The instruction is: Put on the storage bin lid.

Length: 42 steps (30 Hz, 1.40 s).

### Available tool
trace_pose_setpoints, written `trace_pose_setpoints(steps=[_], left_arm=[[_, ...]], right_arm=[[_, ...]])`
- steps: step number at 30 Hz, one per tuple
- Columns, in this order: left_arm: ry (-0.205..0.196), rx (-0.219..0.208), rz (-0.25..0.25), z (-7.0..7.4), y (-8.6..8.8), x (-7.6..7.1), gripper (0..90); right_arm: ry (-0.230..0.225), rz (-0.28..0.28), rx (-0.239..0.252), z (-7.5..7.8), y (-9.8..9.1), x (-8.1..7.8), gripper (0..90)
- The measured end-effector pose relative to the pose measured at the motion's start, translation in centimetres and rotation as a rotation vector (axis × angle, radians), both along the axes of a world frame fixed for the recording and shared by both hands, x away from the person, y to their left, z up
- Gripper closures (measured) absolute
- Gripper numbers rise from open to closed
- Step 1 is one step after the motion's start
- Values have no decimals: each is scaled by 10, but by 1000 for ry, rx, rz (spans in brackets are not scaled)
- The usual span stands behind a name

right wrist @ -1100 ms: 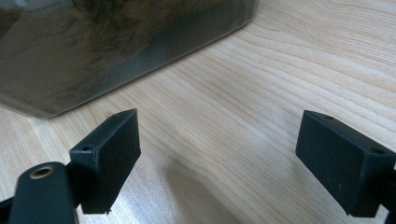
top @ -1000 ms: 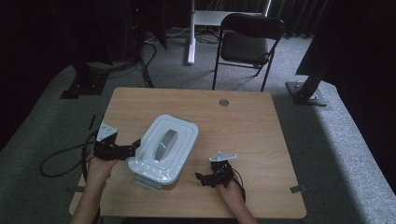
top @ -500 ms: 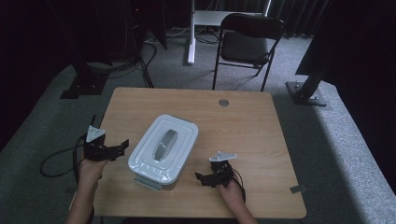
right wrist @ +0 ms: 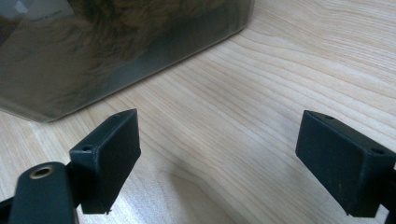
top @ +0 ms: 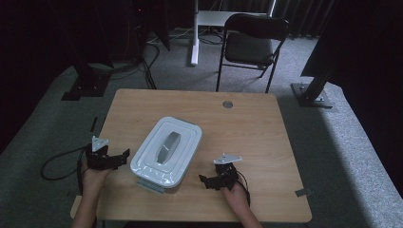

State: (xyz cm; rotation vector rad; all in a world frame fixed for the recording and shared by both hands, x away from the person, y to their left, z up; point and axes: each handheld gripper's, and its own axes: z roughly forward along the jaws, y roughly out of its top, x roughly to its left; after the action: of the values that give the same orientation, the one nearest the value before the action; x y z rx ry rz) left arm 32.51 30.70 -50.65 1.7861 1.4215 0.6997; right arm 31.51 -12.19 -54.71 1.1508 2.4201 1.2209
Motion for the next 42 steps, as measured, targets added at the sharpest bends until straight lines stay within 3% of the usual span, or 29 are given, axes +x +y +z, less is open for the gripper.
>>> trace_pose_setpoints(steps=[8, 12, 19, 30, 42], left_arm=[[67, 8, -46, -26, -13, -1, 12], [74, 3, -77, -31, -24, 1, 12], [86, -26, -109, -33, -36, -2, 19], [104, -13, -176, -33, -65, -17, 18], [100, 45, -181, -30, -92, -26, 18]], right_arm=[[2, 0, 7, 2, -2, 1, 132], [0, -7, 14, 5, -5, 1, 132], [-6, -13, 11, 7, -11, 1, 132], [-17, -42, 20, 11, -25, -1, 131], [-27, -101, 36, 13, -47, -1, 131]])
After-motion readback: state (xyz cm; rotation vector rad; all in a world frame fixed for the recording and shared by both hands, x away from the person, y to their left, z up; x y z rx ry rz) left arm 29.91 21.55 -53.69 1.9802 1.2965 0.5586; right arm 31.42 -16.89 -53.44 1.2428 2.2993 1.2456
